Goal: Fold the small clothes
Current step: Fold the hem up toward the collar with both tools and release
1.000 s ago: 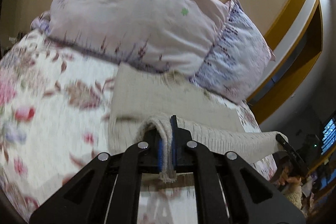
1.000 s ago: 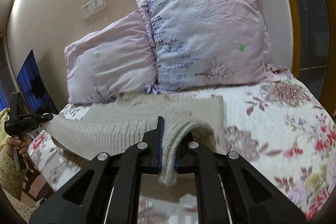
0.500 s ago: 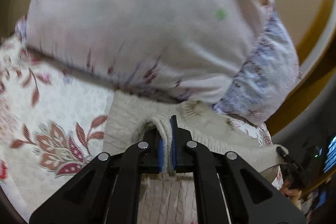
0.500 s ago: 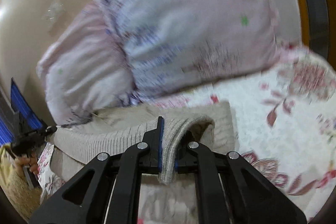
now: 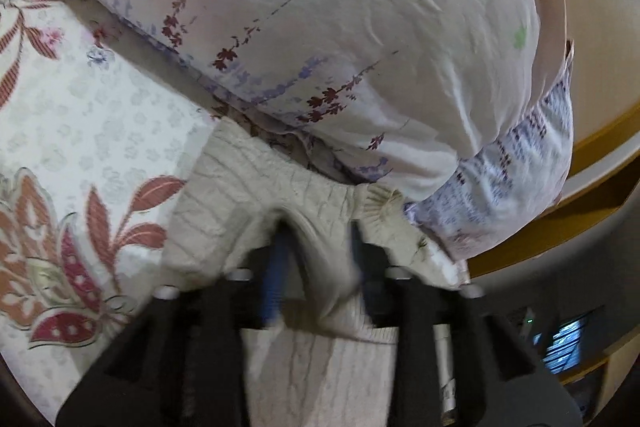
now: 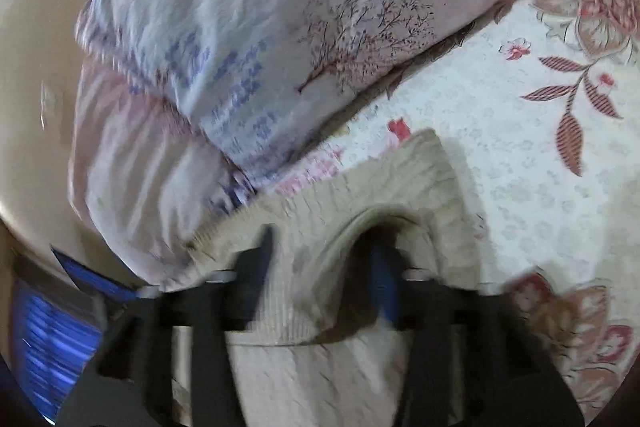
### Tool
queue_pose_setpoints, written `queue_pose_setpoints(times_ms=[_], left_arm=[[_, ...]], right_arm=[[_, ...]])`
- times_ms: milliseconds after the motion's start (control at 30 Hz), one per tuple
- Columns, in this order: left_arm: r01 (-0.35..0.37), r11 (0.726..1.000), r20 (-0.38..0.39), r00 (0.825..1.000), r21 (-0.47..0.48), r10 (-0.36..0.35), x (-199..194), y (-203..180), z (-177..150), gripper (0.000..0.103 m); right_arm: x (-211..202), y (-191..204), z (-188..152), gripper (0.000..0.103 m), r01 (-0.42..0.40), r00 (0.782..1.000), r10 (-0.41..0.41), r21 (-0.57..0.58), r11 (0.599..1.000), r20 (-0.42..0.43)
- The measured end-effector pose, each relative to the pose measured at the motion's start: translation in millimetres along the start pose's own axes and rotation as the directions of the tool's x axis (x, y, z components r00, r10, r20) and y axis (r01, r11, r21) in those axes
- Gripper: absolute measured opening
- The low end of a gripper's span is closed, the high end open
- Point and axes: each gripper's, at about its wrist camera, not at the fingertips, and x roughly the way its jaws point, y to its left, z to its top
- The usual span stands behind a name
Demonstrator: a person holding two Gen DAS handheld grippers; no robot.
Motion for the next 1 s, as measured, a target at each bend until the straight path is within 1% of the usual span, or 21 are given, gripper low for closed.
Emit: queue_pose_setpoints(times_ms=[33,100,200,300,400,467,500,533,633,733,800,833,867,900,933,1000], left_arm=[[0.004,1.000,0.012,1.000,0.008,-0.004,1.2,-3.3,1.4,0.050],[0.004,1.000,0.031,1.000,0.031,-0.005,2.4,-10.9,4.2,0.060],[0.009,0.999,0.069,0.998,0.048,-0.012,-3.6,-19.9,7.8,0.069],[-0.002,0.997,0.097,0.995,0.083,-0.007,-14.5,-26.6,6.1,0.069],[-0.055,0.989,0.126,0.991,0.140,0.037,-27.2,-32.0,-0.3,0.069],[-0.107,0.977,0.145,0.986,0.184,0.081,-35.5,-34.4,-6.8,0.068],[-0.130,0.971,0.151,0.983,0.202,0.101,-38.0,-35.1,-9.5,0.068],[-0.160,0.961,0.156,0.980,0.225,0.126,-40.0,-36.4,-13.6,0.067],[-0.213,0.939,0.152,0.972,0.270,0.177,-42.3,-34.7,-24.2,0.063],[-0.236,0.928,0.128,0.970,0.287,0.207,-40.2,-29.3,-32.6,0.057],[-0.244,0.926,0.116,0.969,0.289,0.219,-39.8,-25.3,-37.1,0.053],[-0.246,0.925,0.107,0.969,0.289,0.224,-38.8,-23.0,-39.2,0.051],[-0.246,0.925,0.095,0.969,0.289,0.228,-37.4,-20.9,-41.0,0.047],[-0.245,0.925,0.082,0.969,0.290,0.231,-35.0,-19.2,-42.8,0.042],[-0.243,0.925,0.071,0.970,0.293,0.232,-33.2,-17.9,-44.6,0.038],[-0.251,0.921,0.050,0.968,0.300,0.247,-28.5,-15.4,-48.4,0.023]], right_arm=[[2.1,1.1,3.9,0.057,-0.010,1.000,0.010,0.007,1.000,0.005],[6.0,3.8,8.4,0.057,-0.001,1.000,0.001,0.005,1.000,0.005],[3.4,8.9,9.4,0.057,0.009,1.000,-0.009,-0.010,1.000,0.026],[-9.3,14.4,8.0,0.057,0.030,0.998,-0.026,-0.051,0.998,0.060],[-28.0,17.0,3.9,0.057,0.086,0.991,-0.075,-0.104,0.991,0.108],[-39.1,15.7,-2.5,0.057,0.141,0.984,-0.123,-0.145,0.979,0.126],[-43.4,12.6,-6.0,0.054,0.163,0.981,-0.143,-0.160,0.974,0.129],[-46.3,10.5,-8.9,0.049,0.173,0.980,-0.152,-0.169,0.970,0.129],[-50.4,2.7,-20.7,0.046,0.224,0.972,-0.205,-0.205,0.953,0.112],[-48.7,-2.1,-29.6,0.046,0.243,0.969,-0.225,-0.238,0.940,0.102],[-44.7,-2.1,-34.3,0.046,0.254,0.967,-0.239,-0.255,0.933,0.090],[-43.6,-2.8,-36.3,0.041,0.261,0.965,-0.248,-0.264,0.929,0.083],[-40.7,-3.7,-39.4,0.037,0.272,0.962,-0.263,-0.278,0.921,0.067],[-37.5,-4.4,-41.5,0.026,0.289,0.957,-0.285,-0.290,0.912,0.057],[-34.8,-4.9,-44.3,0.017,0.308,0.950,-0.307,-0.306,0.901,0.054],[-37.3,-5.0,-46.6,0.013,0.307,0.951,-0.303,-0.313,0.899,0.062]])
